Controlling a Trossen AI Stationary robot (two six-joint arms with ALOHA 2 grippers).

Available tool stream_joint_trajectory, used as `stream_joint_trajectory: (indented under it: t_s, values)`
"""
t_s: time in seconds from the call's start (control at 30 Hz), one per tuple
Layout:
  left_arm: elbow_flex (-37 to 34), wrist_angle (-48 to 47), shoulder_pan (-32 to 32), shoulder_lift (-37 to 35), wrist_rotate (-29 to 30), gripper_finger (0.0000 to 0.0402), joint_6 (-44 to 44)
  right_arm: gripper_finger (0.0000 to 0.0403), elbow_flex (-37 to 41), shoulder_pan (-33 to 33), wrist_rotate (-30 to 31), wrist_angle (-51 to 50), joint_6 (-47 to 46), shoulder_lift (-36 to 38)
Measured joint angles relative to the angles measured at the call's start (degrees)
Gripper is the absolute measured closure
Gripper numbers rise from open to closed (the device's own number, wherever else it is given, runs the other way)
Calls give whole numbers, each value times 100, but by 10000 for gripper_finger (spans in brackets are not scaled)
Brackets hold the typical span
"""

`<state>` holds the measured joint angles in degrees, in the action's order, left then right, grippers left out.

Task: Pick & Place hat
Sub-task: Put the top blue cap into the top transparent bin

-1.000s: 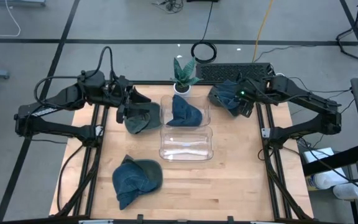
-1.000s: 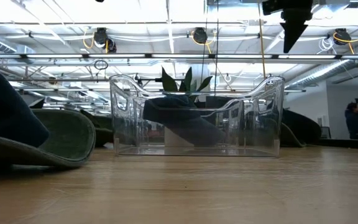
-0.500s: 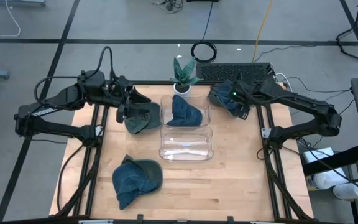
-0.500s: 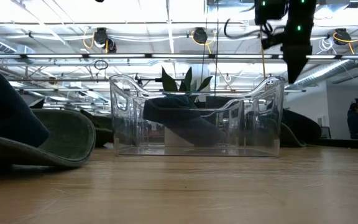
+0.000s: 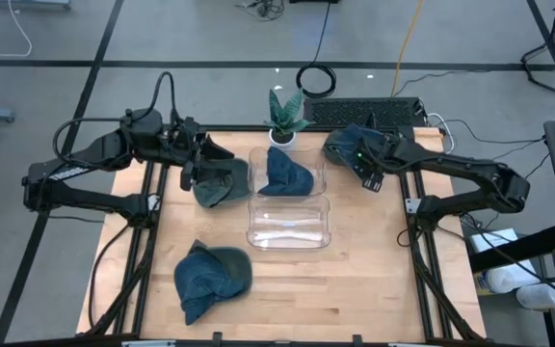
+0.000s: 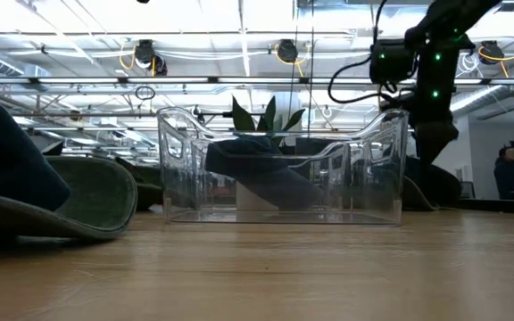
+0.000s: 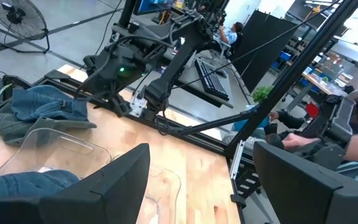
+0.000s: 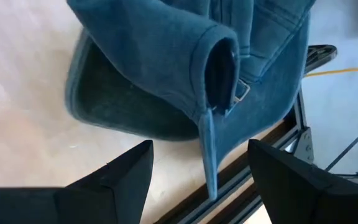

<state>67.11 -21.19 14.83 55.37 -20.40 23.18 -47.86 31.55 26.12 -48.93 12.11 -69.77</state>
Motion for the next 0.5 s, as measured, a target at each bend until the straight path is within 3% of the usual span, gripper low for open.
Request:
stream_joint_trajectory:
  t_s: [0.27, 0.37, 0.5]
  values:
    - [0, -2, 0, 0, 3, 105, 7, 168, 411, 352, -118, 493, 235, -1]
    - [0, -2, 0, 0, 4, 105, -10, 215, 439, 396, -40, 537, 355, -1]
    - [0, -2, 0, 0, 4, 105, -20, 312, 439, 407, -51, 545, 403, -1]
